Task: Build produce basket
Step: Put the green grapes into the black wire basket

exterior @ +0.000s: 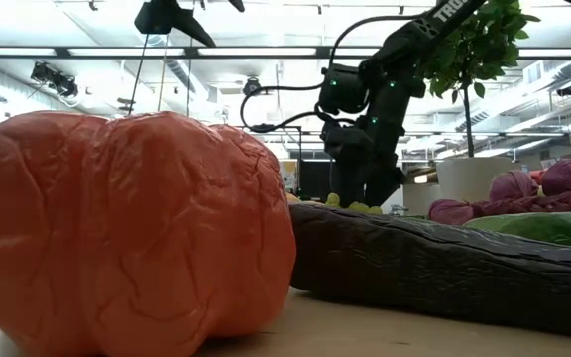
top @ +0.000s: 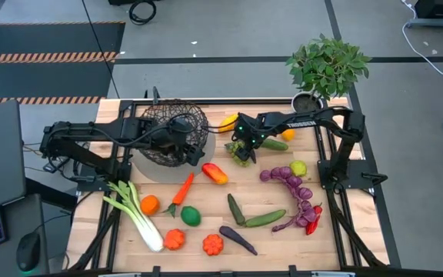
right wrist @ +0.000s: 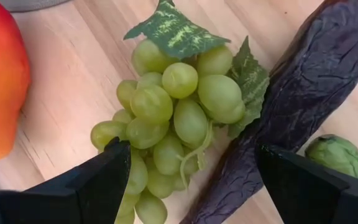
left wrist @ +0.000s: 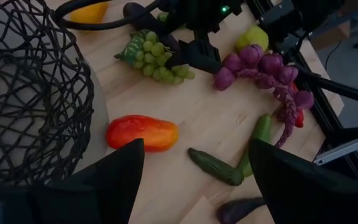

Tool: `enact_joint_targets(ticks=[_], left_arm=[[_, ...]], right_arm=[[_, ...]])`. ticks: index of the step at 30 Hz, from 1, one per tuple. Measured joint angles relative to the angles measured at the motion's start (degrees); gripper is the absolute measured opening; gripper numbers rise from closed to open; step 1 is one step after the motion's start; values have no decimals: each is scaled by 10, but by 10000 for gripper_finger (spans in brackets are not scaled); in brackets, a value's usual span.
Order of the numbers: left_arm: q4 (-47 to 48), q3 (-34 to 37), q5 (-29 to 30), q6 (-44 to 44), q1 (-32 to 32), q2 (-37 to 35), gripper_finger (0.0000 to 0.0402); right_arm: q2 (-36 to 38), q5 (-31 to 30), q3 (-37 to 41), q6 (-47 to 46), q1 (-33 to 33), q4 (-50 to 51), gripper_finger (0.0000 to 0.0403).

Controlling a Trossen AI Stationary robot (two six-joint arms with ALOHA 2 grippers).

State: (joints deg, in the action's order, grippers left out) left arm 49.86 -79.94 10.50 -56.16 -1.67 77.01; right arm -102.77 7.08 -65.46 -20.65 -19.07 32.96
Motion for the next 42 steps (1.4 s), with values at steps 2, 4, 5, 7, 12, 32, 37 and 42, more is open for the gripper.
enact_joint_targets(ticks=[2,4,5,7,12,32,37,42], left_arm=[[0,0,0,1,0,0,293],[0,0,0,1,0,-3,293],[0,0,0,2,0,-5,293],[-2,0,0,3,0,-7,293],[-5,0,0,1,0,-9,293],[0,0,-44,31,0,-47,293],[22,0,-44,36,0,-69,293],[42,0,-43,35,0,-98,293]], right_arm=[[0,-11,0,1,0,0,347],[0,-26,1,-3,0,0,346],[0,-32,1,-10,0,0,346],[-1,-39,1,-24,0,-4,346],[-1,-43,1,-32,2,-5,346],[-3,-1,2,-93,30,-21,118],[12,30,-1,-94,30,-13,49],[45,48,-36,-84,28,5,11]])
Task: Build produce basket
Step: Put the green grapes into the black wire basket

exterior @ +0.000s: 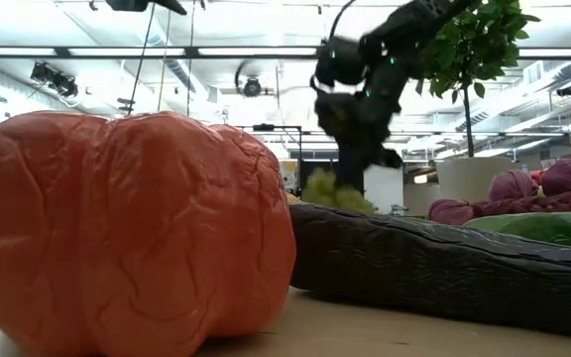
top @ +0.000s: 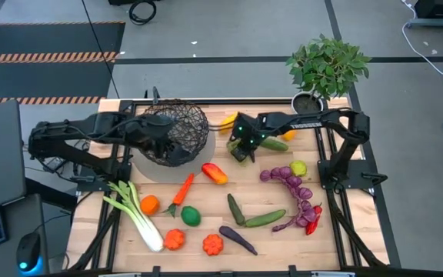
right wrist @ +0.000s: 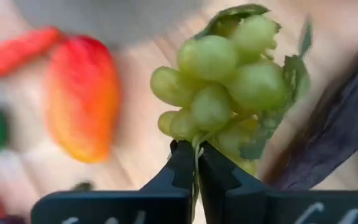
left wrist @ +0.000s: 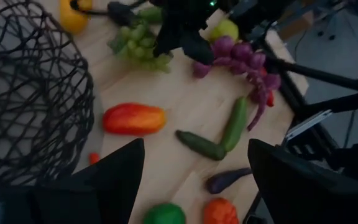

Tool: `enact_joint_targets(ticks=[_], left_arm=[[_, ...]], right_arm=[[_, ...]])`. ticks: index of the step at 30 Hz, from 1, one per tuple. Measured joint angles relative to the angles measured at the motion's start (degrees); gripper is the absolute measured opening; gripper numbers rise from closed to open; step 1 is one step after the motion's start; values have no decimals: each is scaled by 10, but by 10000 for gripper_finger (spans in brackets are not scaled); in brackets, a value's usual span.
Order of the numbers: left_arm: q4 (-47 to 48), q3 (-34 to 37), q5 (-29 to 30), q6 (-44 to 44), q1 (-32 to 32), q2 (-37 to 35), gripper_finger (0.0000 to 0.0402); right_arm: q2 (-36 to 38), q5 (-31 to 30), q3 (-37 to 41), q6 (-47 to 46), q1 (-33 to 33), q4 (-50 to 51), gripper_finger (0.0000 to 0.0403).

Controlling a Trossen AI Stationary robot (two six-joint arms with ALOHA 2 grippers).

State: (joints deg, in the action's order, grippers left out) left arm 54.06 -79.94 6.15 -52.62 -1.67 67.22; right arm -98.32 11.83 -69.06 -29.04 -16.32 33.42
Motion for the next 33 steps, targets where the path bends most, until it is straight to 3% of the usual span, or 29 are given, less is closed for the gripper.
enact_joint_targets(ticks=[8,14,21,33], left_arm=[[9,-1,0,4,0,-31,293],[-2,0,30,30,5,-56,293],[-57,0,48,54,33,-62,293],[-79,0,46,58,30,-61,293]], right_arm=[[40,-21,-106,-10,0,-13,31],[17,-52,-188,-40,1,-125,22],[-68,-40,-217,-114,-3,-250,23],[-124,-11,-240,-109,-8,-261,48]])
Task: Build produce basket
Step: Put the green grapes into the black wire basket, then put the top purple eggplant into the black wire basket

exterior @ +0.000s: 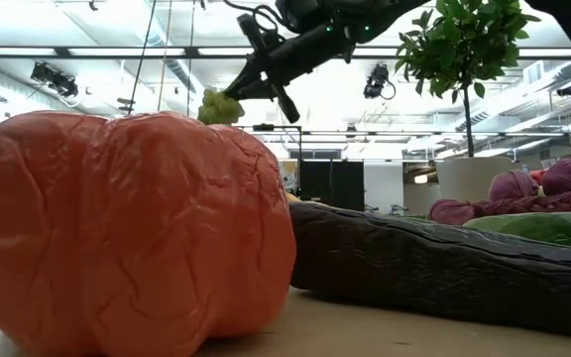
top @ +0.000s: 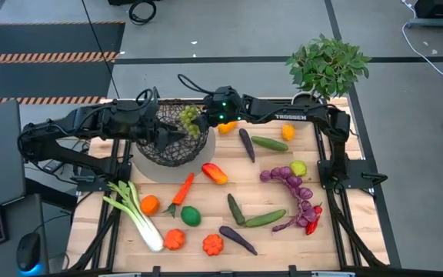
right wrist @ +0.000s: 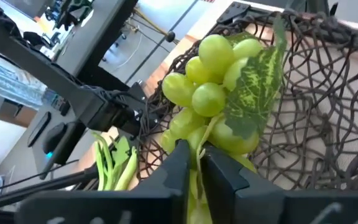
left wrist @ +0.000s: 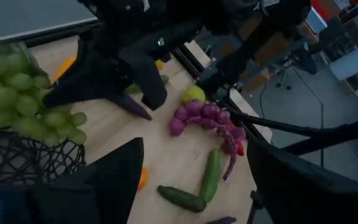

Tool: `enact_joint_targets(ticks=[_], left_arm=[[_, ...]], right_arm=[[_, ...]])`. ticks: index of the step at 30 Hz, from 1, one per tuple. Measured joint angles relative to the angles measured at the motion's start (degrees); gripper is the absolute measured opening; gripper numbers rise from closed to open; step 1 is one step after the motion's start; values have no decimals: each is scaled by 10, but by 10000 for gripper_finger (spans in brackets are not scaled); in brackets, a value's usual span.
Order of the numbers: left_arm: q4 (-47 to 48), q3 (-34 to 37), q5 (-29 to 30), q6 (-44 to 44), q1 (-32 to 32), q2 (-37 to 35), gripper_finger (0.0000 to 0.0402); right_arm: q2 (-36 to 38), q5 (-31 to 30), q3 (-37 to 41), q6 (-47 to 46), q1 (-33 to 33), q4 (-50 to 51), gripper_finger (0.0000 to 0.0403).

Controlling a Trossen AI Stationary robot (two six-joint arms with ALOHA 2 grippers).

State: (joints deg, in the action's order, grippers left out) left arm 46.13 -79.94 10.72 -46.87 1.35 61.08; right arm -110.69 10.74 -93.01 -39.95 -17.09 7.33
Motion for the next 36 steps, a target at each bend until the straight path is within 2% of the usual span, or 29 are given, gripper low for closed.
enact_joint_targets(ticks=[4,12,15,18,22,30,36], left_arm=[[-1,0,0,0,0,0,293],[-1,0,-6,0,0,0,293],[0,0,-9,1,0,0,293],[0,0,-9,2,-1,0,293],[1,0,-9,2,-1,0,293],[1,0,-2,2,-1,0,293],[1,0,6,2,-1,0,293]], right_arm=[[0,7,0,19,-4,-1,102],[3,-8,0,30,-12,9,254],[13,9,0,35,-21,40,299],[30,23,-1,70,-33,115,329],[60,23,-1,130,-48,254,344],[86,-13,3,181,-58,519,334],[95,16,66,192,-48,551,319]])
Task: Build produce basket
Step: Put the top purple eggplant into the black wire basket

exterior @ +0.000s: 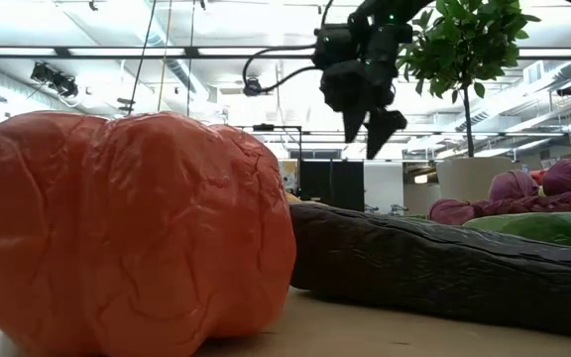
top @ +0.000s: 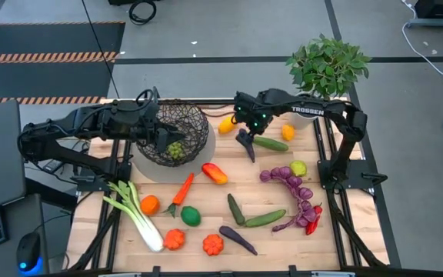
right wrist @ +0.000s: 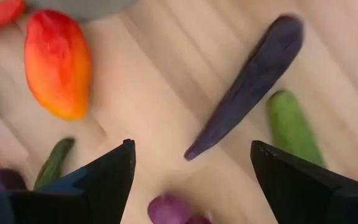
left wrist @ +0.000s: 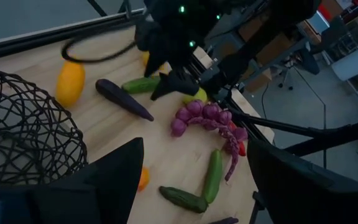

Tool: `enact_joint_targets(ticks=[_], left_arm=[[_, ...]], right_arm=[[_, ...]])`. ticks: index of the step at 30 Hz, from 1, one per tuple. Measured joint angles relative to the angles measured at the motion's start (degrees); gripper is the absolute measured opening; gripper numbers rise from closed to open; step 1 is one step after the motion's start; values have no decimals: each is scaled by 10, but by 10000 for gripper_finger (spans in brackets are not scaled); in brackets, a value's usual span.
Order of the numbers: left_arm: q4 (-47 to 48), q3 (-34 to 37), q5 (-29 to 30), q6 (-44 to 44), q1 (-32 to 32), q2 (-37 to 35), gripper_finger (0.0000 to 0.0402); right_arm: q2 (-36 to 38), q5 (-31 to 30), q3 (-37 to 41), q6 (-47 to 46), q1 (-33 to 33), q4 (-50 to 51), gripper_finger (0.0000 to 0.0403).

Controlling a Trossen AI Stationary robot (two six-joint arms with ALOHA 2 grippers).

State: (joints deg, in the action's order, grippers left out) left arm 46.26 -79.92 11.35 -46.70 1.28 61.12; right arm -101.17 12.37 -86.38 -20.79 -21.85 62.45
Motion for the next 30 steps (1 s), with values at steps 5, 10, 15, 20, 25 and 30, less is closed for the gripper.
enact_joint_targets(ticks=[5,10,15,20,25,30], left_arm=[[0,0,0,-6,0,0,293],[0,0,0,-7,0,0,293],[1,0,0,-18,0,0,293],[0,0,4,-20,0,8,293],[1,0,5,-25,0,17,293],[3,1,5,-50,0,25,293]], right_arm=[[23,-5,61,-3,7,-9,312],[86,-7,152,-23,7,-28,309],[191,-4,290,-98,7,-109,309],[250,-19,384,-169,7,-206,309],[242,-37,407,-190,8,-258,309],[215,-38,406,-224,18,-347,309]])
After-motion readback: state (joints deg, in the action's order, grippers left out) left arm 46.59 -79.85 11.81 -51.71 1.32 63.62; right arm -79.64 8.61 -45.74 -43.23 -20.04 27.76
